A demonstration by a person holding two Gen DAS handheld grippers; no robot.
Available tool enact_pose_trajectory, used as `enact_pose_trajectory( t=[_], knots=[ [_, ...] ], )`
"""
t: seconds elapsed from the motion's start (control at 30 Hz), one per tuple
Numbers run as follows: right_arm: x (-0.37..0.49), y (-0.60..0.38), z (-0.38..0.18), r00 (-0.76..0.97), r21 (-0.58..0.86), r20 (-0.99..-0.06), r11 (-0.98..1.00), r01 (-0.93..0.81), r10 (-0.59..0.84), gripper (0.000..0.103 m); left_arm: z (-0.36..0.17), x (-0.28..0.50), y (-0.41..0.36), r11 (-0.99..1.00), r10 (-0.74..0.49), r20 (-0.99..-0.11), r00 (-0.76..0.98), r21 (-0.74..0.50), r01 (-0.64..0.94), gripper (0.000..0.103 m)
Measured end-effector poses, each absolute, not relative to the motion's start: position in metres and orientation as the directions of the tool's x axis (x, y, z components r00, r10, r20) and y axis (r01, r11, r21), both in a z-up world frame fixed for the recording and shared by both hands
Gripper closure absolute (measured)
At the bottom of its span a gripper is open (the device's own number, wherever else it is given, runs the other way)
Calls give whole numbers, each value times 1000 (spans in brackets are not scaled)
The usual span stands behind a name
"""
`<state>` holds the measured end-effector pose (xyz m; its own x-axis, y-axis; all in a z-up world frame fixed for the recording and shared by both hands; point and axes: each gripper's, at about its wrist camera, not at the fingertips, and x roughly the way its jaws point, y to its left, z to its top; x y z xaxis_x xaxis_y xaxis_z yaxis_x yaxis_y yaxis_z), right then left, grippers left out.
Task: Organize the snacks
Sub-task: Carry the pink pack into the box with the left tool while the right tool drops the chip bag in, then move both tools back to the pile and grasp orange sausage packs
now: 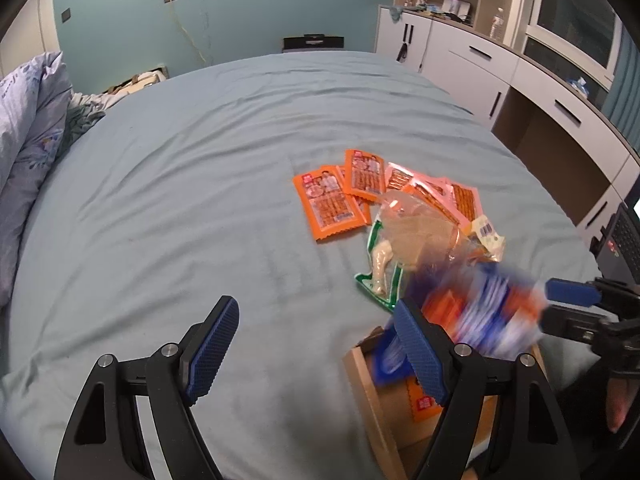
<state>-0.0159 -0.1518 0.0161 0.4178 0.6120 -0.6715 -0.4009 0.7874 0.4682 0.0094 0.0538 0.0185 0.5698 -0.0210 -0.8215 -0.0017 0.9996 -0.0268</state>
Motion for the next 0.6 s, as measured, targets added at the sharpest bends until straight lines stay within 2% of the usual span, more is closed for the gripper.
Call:
enact_pose_trajectory(
  t=[0.13,0.33,0.43,0.6],
  knots=[
    [-25,-156,17,370,520,-635,729,-444,678,44,18,11,57,999,-8,-824,566,-27,-25,22],
    [-22,-169,16,452,472,-658,798,-375,602,44,20,8,63,998,-10,-818,575,-41,-40,22],
    [-18,-183,18,546,457,-642,841,-290,538,42,20,9,64,998,-7,-820,572,-40,-46,22],
    [-20,-189,22,663,269,-672,943,-197,330,41,19,8,60,999,7,-827,562,-14,-34,22]
  ],
)
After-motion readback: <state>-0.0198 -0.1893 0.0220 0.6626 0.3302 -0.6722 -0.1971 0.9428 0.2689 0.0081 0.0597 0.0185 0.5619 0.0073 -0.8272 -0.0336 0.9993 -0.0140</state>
